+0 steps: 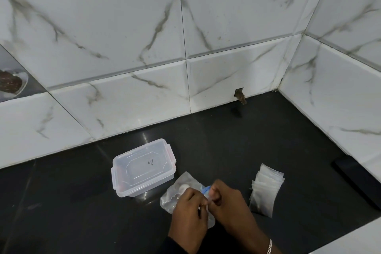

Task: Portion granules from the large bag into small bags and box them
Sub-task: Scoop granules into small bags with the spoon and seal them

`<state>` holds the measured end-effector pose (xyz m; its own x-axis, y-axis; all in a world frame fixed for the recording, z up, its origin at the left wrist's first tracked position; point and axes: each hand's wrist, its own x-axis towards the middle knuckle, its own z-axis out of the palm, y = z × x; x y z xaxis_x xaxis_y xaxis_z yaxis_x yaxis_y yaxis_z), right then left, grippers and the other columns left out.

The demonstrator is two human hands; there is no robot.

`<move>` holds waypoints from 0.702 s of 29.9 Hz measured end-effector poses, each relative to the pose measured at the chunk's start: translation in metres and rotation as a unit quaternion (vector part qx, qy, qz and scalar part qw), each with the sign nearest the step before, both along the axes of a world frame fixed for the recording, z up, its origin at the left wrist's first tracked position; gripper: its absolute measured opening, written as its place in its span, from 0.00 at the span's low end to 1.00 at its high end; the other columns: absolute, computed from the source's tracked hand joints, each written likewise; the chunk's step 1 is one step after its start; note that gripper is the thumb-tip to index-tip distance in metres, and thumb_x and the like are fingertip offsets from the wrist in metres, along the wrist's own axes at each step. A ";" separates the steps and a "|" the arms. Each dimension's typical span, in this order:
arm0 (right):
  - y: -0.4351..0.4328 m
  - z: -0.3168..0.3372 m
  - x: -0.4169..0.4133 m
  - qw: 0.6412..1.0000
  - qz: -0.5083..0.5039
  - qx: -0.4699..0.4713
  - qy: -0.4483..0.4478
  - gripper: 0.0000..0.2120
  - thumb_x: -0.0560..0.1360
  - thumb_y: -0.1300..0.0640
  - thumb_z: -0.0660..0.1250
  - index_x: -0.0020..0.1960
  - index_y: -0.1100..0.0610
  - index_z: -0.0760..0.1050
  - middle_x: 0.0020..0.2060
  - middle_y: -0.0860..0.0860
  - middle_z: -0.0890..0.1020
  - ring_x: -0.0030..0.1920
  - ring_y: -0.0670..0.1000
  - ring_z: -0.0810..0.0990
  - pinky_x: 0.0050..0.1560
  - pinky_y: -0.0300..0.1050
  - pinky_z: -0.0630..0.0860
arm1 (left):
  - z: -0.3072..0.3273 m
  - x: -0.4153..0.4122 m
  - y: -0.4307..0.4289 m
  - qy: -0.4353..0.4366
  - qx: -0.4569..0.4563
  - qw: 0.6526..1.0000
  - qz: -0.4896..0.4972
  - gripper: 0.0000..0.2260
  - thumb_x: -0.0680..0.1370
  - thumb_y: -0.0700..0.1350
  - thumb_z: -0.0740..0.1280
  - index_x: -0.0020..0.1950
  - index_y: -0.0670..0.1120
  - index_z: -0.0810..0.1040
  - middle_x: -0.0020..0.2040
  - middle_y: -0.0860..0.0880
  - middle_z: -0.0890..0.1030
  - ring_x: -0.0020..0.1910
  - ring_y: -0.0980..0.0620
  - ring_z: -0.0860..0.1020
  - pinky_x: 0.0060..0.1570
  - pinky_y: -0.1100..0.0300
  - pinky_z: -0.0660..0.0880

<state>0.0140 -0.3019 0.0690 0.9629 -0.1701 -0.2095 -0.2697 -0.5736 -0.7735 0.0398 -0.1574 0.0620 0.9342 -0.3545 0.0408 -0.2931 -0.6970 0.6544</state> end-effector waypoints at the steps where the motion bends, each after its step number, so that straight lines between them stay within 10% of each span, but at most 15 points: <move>1: 0.000 0.001 -0.001 1.000 0.004 -0.002 0.004 0.11 0.72 0.59 0.67 0.42 0.45 0.69 0.34 0.48 0.79 0.34 0.44 0.79 0.36 0.39 0.78 | -0.001 -0.001 0.000 0.014 0.007 1.000 -0.009 0.11 0.70 0.37 0.73 0.38 0.53 0.80 0.45 0.60 0.76 0.42 0.66 0.75 0.42 0.80 0.69; 6: 0.001 0.006 -0.006 0.999 0.010 -0.017 -0.032 0.14 0.75 0.62 0.66 0.41 0.45 0.65 0.33 0.46 0.77 0.34 0.44 0.77 0.34 0.34 0.74 | 0.012 -0.002 -0.002 0.042 0.106 0.993 -0.040 0.10 0.78 0.42 0.65 0.57 0.50 0.82 0.70 0.51 0.69 0.68 0.50 0.69 0.64 0.66 0.66; 9: 0.005 0.000 -0.008 0.997 0.041 0.002 -0.066 0.14 0.75 0.60 0.67 0.40 0.43 0.68 0.37 0.42 0.78 0.41 0.42 0.79 0.39 0.33 0.74 | 0.020 0.004 -0.001 0.038 0.157 0.985 -0.062 0.14 0.76 0.41 0.64 0.58 0.50 0.82 0.72 0.53 0.65 0.67 0.42 0.71 0.65 0.56 0.70; 12: -0.005 -0.021 -0.005 0.994 0.042 0.025 -0.099 0.13 0.74 0.57 0.70 0.48 0.39 0.76 0.60 0.37 0.73 0.62 0.37 0.72 0.58 0.35 0.74 | 0.025 0.010 0.014 0.044 0.185 0.979 -0.066 0.17 0.78 0.42 0.63 0.65 0.53 0.78 0.78 0.57 0.59 0.73 0.47 0.65 0.71 0.59 0.63; 15: -0.011 -0.045 0.002 0.990 0.131 -0.044 -0.012 0.27 0.72 0.46 0.70 0.66 0.30 0.64 0.75 0.39 0.56 0.74 0.40 0.54 0.74 0.47 0.62 | 0.023 0.005 0.040 0.054 0.163 0.980 -0.098 0.18 0.78 0.43 0.60 0.65 0.56 0.78 0.76 0.65 0.56 0.72 0.55 0.64 0.69 0.63 0.64; 21: -0.004 -0.056 0.031 0.983 0.168 -0.046 -0.050 0.07 0.76 0.54 0.63 0.52 0.47 0.77 0.49 0.42 0.80 0.48 0.41 0.78 0.52 0.46 0.78 | 0.024 0.000 0.047 0.175 0.047 0.983 -0.035 0.23 0.76 0.40 0.66 0.54 0.70 0.69 0.69 0.52 0.71 0.64 0.51 0.74 0.60 0.66 0.67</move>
<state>0.0454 -0.3055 0.0130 0.9829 0.1481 -0.1090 0.0226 -0.6858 -0.7274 0.0402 -0.1102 0.0858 0.8581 -0.4054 -0.3152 -0.1110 -0.7457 0.6570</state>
